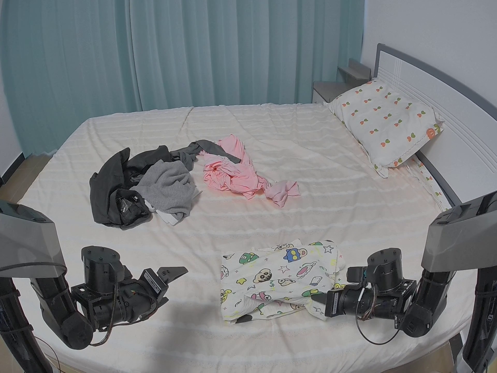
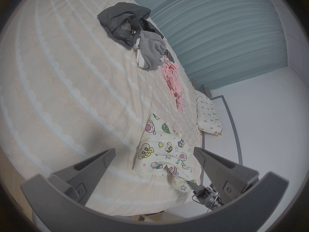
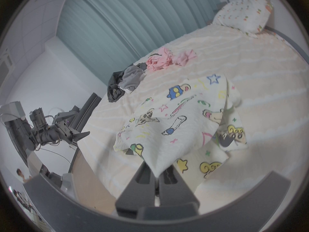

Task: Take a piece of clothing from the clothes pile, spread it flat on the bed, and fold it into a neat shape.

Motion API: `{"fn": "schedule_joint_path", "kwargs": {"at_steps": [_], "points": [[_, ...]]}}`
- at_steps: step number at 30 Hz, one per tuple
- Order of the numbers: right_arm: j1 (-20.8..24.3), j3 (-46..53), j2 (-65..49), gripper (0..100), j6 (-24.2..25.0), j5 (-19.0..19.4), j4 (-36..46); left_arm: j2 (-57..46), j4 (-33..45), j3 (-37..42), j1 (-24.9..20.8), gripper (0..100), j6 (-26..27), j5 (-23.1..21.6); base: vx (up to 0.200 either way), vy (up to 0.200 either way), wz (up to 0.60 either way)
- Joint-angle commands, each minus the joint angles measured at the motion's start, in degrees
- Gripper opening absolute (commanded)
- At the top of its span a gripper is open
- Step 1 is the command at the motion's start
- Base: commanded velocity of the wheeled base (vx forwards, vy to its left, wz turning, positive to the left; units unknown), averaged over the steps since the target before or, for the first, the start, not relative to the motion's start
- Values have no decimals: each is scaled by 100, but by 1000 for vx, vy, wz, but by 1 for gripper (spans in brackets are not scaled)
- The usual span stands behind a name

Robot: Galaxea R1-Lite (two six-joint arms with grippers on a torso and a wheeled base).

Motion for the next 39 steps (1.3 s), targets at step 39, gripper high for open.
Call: {"fn": "schedule_joint_path", "kwargs": {"at_steps": [39], "points": [[-712, -1836, -410, 0, -3317, 432, 1013, -1, -2, 5, 12, 100, 6, 16, 0, 0, 0]]}}
